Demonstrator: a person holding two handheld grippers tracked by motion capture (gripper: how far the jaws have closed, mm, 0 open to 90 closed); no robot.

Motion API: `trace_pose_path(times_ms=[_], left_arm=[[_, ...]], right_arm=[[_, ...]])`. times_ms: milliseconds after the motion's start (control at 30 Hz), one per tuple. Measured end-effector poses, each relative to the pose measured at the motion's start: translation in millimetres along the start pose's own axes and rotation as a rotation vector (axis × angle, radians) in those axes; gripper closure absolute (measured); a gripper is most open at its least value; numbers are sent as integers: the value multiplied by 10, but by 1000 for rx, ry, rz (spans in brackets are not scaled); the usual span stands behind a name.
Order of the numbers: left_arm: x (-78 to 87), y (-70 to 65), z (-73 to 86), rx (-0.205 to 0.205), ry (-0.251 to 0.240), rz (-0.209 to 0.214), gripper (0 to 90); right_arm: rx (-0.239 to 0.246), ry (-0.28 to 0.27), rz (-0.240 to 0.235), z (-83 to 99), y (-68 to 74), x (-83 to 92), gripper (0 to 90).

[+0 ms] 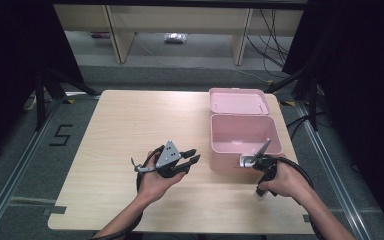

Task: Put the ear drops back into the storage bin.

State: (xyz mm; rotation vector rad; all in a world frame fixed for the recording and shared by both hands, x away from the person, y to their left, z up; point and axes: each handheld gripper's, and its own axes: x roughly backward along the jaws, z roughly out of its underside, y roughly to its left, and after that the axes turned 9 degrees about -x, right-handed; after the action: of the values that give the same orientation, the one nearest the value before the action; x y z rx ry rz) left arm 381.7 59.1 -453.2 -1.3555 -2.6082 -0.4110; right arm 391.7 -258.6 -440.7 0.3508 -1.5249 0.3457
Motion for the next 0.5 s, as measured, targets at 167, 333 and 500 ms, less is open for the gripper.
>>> trace_pose_path(times_ms=[167,333,500], left_arm=[[2,-1,1,1,0,-1,731],[3,-6,3,2,0,-1,731],[2,-11,15,7,-1,-1,730]], right_arm=[[22,5,-7,4,-5,34,608],[21,18,-1,34,10,111,608],[29,15,0,52,-22,209,608]])
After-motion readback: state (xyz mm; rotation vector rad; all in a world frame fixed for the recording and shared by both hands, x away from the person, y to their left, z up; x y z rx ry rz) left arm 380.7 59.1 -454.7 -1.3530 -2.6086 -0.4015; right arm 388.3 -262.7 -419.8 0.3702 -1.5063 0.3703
